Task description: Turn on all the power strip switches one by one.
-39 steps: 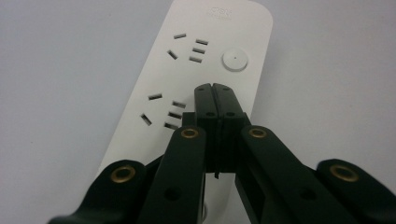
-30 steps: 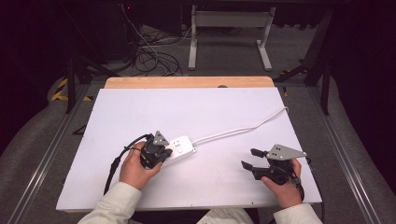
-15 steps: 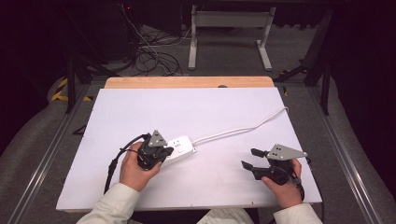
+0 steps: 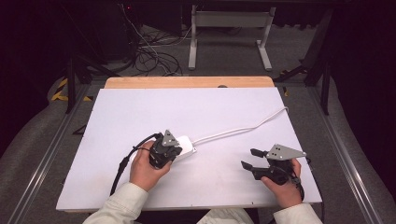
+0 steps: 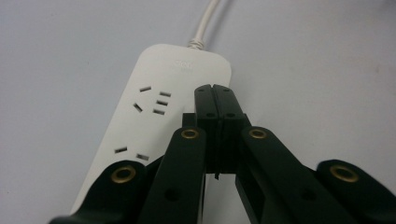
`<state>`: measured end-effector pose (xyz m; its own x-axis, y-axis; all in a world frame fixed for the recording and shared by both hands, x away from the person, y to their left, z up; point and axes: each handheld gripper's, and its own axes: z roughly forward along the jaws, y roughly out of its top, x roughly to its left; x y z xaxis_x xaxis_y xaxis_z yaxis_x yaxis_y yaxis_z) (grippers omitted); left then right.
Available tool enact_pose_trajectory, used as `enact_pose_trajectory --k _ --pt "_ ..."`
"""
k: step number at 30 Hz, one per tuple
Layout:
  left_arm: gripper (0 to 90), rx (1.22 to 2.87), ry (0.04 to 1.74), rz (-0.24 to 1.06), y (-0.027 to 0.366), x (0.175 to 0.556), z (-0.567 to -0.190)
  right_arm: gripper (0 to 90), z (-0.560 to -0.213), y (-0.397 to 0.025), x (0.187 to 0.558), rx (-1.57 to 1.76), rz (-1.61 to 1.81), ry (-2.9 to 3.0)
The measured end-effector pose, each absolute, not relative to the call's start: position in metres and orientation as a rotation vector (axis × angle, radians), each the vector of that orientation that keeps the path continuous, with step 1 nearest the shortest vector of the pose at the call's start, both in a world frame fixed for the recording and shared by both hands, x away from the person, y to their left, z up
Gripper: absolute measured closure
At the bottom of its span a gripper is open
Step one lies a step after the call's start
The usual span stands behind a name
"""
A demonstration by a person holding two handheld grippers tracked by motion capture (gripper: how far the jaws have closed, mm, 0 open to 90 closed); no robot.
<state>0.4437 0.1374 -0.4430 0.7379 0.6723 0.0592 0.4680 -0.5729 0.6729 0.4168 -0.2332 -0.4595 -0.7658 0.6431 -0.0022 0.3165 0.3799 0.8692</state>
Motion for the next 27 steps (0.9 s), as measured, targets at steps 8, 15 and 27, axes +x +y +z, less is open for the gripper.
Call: enact_pose_trajectory --k 8,15,27 --pt "90.0 2.286 0.880 0.432 0.134 0.453 -0.451 39.3 -0.460 -0.234 0.417 0.839 1.342 2.307" --pt "90.0 2.273 0.890 0.433 0.133 0.456 -0.453 39.3 -0.460 -0.234 0.417 0.842 1.341 2.308" --pt "90.0 2.277 0.882 0.443 0.133 0.457 -0.455 39.3 -0.460 -0.234 0.417 0.839 1.341 2.309"
